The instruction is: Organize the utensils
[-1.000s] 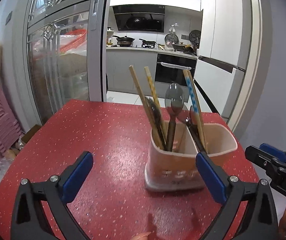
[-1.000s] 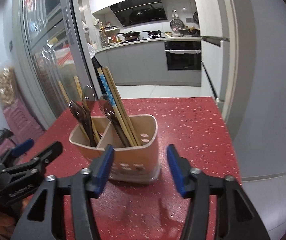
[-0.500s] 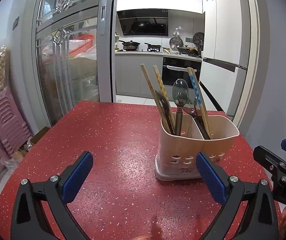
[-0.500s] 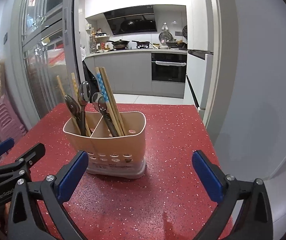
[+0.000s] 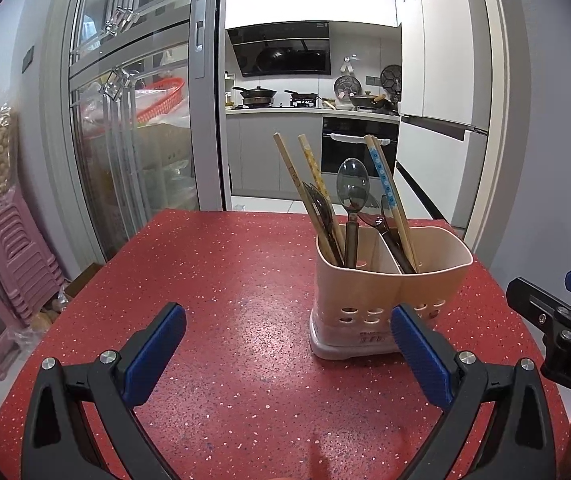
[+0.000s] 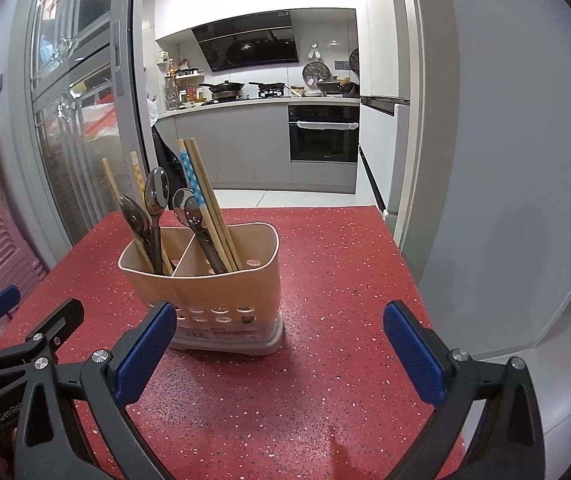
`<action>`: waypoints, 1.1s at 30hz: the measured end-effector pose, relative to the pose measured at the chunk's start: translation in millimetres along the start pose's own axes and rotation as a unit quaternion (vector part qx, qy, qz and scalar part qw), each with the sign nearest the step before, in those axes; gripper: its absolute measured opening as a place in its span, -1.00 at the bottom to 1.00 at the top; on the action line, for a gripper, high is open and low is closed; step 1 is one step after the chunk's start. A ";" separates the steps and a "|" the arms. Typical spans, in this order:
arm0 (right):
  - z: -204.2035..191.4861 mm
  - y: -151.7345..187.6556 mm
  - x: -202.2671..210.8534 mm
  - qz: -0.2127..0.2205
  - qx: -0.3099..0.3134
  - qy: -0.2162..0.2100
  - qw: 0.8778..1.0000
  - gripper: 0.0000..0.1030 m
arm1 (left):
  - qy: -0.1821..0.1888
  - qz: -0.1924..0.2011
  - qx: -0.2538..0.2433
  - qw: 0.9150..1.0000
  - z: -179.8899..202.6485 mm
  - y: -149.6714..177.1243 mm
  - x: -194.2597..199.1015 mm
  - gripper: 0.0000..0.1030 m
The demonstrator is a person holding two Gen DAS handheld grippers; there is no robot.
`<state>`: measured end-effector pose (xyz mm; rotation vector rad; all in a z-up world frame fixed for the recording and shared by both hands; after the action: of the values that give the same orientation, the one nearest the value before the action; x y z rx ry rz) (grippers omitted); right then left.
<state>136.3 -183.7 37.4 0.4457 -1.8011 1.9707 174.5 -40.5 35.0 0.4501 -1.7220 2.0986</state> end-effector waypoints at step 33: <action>0.3 -0.7 -0.4 0.000 0.000 0.004 1.000 1.00 | 0.005 -0.009 -0.005 1.000 2.3 1.8 0.1 1.00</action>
<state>137.0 -184.1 37.8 0.4386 -1.7956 1.9696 173.5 -43.0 33.9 0.4501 -1.7148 2.0760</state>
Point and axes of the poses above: each gripper's, at about its wrist camera, not at the fingertips, and x roughly against the way its jaws point, z to its right, y to its underside, the point moved 3 cm from there along -x, roughly the way its jaws point, and after that the axes turned 12 degrees about x, right-handed, at the moved point
